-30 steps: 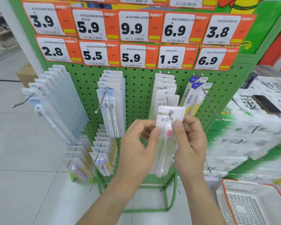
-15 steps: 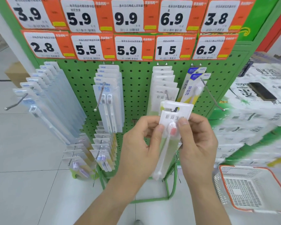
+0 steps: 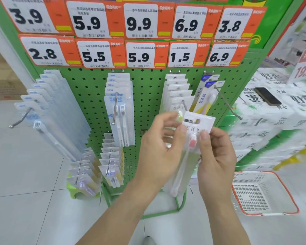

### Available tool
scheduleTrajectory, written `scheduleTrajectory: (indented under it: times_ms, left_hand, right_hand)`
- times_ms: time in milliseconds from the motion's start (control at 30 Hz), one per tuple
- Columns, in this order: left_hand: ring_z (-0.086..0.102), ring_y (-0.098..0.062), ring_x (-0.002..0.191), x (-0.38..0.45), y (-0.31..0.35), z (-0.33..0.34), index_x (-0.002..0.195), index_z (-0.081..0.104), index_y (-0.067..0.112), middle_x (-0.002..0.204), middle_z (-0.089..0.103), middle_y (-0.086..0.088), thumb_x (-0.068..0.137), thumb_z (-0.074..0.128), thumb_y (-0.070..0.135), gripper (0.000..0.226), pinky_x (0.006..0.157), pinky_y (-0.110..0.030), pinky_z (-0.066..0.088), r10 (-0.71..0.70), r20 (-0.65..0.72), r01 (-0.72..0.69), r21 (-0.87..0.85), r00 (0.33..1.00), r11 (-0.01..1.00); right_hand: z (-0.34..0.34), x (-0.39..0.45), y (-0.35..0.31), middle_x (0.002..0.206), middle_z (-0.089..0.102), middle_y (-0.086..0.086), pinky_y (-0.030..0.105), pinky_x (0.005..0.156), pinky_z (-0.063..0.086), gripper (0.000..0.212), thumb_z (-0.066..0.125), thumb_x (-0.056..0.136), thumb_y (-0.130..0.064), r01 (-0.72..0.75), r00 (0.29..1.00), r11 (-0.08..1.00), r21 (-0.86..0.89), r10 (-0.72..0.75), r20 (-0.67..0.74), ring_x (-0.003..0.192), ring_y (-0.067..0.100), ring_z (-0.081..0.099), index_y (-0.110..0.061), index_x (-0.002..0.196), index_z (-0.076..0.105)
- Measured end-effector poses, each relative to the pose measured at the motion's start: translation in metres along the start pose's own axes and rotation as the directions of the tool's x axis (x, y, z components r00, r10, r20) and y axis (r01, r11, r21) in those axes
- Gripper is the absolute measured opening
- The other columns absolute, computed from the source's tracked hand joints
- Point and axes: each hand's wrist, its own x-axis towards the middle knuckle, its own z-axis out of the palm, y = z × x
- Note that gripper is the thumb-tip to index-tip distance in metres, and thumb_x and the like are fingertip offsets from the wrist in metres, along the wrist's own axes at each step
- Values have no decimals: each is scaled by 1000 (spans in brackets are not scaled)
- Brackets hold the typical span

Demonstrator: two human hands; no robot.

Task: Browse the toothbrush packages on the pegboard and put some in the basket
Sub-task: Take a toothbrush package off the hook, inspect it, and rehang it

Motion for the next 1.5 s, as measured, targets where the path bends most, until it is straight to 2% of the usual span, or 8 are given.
scheduleTrajectory:
  times_ms: [367, 567, 733, 833, 1033, 1267, 1400, 1500]
  left_hand:
    - [66, -12, 115, 27, 8, -6, 126, 67, 15, 118, 73, 2, 97, 53, 28, 35, 102, -29, 50, -58, 275, 107, -167, 960, 980]
    - [65, -12, 116, 27, 4, -3, 126, 66, 13, 118, 73, 3, 98, 50, 29, 36, 103, -34, 50, -61, 261, 105, -158, 963, 982]
    - [66, -9, 115, 27, 3, -2, 123, 67, 20, 118, 72, 5, 96, 59, 28, 29, 103, -38, 52, -37, 237, 63, -105, 971, 993]
    - [67, -7, 113, 28, 2, -2, 122, 67, 22, 115, 73, 7, 98, 62, 18, 24, 101, -35, 53, -16, 228, 28, -48, 974, 998]
    - [70, -5, 104, 24, 6, -2, 125, 65, 27, 107, 76, 8, 98, 63, 23, 27, 95, -22, 52, 25, 187, -34, 41, 982, 999]
    - [71, -21, 105, -5, -6, -11, 136, 45, 28, 111, 71, 3, 97, 56, 40, 43, 97, -41, 53, 22, 67, -20, -21, 997, 1000]
    - [68, -13, 108, -40, -25, -27, 126, 55, 31, 110, 72, 10, 93, 53, 48, 37, 95, -28, 51, -114, 97, 110, 46, 989, 993]
    - [70, -14, 91, -60, -42, -35, 105, 70, 28, 97, 75, 4, 91, 56, 51, 30, 83, -41, 56, -230, 131, 228, 29, 964, 973]
  right_hand:
    - [-1, 4, 6, 93, 70, -7, 17, 65, 45, 11, 54, 101, -19, -34, 999, 998, 57, 34, -7, 80, 6, 59, -20, 103, 65]
    - [-10, 3, 10, 95, 69, -4, 34, 85, 47, 13, 57, 95, -25, -68, 998, 988, 138, 67, 12, 91, 15, 61, -27, 97, 69]
    - [-13, 2, 9, 82, 68, -16, 21, 78, 49, 26, 55, 93, -22, -24, 999, 978, 205, 29, -24, 79, 3, 61, -39, 85, 73]
    - [-17, 3, 9, 84, 69, -15, 19, 78, 50, 7, 67, 86, -36, -23, 999, 971, 240, 15, 37, 80, 4, 62, -36, 88, 74]
    - [-23, -3, 13, 81, 68, -10, 19, 75, 51, 33, 82, 72, -57, -92, 994, 969, 231, 76, 80, 75, 7, 60, -30, 90, 74]
    - [-27, -23, 29, 74, 65, -7, 18, 67, 50, 43, 84, 64, -65, -193, 980, 969, 154, 182, 83, 67, 8, 57, -28, 85, 74]
    - [-23, -34, 37, 75, 70, -2, 21, 66, 52, 35, 79, 78, -52, -238, 967, 971, 20, 235, 95, 66, 10, 60, -19, 87, 74]
    - [-17, -40, 39, 79, 77, 6, 24, 68, 57, 17, 68, 83, -24, -268, 947, 960, -85, 278, 158, 69, 11, 69, -10, 91, 74]
